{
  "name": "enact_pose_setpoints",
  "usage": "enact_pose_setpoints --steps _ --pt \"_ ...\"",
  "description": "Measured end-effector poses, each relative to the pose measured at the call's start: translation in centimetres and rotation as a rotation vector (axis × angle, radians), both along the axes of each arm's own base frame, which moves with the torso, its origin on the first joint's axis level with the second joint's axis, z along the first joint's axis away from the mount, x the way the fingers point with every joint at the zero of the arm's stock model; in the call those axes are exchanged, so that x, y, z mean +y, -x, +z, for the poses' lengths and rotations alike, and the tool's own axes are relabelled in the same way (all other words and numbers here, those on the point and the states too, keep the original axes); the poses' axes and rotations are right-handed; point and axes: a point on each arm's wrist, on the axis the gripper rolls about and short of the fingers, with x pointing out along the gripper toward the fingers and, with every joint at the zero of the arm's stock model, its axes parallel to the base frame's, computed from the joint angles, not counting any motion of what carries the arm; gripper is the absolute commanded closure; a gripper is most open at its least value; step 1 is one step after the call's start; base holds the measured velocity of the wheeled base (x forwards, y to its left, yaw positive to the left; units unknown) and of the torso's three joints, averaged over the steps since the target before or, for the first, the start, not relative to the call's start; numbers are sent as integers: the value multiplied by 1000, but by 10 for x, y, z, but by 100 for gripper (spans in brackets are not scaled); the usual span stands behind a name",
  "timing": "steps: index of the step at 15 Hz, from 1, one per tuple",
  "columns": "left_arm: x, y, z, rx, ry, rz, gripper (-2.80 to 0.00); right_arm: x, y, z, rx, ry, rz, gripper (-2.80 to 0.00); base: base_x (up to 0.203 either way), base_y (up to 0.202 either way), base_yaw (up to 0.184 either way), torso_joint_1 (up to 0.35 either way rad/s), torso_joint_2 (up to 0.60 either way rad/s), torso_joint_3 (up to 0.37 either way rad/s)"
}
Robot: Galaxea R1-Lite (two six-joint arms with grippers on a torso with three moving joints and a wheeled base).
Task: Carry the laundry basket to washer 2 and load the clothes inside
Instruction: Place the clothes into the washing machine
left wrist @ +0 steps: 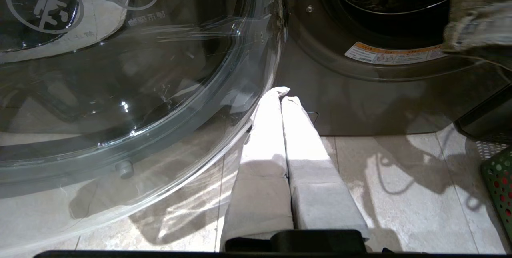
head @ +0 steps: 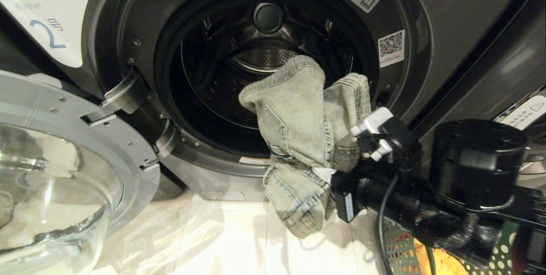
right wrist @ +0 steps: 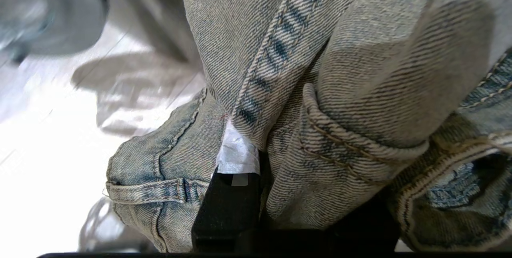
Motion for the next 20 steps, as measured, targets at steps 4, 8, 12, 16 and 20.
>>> enact_pose_setpoints --steps 4,8,12,16,20 --pt "0 0 0 0 0 0 0 45 -55 -5 -98 -68 -113 0 0 0 0 0 0 0" --pt "0 0 0 0 0 0 0 72 -121 10 -221 -134 -244 0 0 0 0 0 0 0" --pt "0 0 0 0 0 0 0 78 -182 16 -332 -141 -333 0 0 0 0 0 0 0" --pt "0 0 0 0 0 0 0 82 -226 -4 -371 -147 -360 0 0 0 0 0 0 0" --pt "0 0 0 0 0 0 0 77 -243 -50 -273 -65 -352 0 0 0 0 0 0 0"
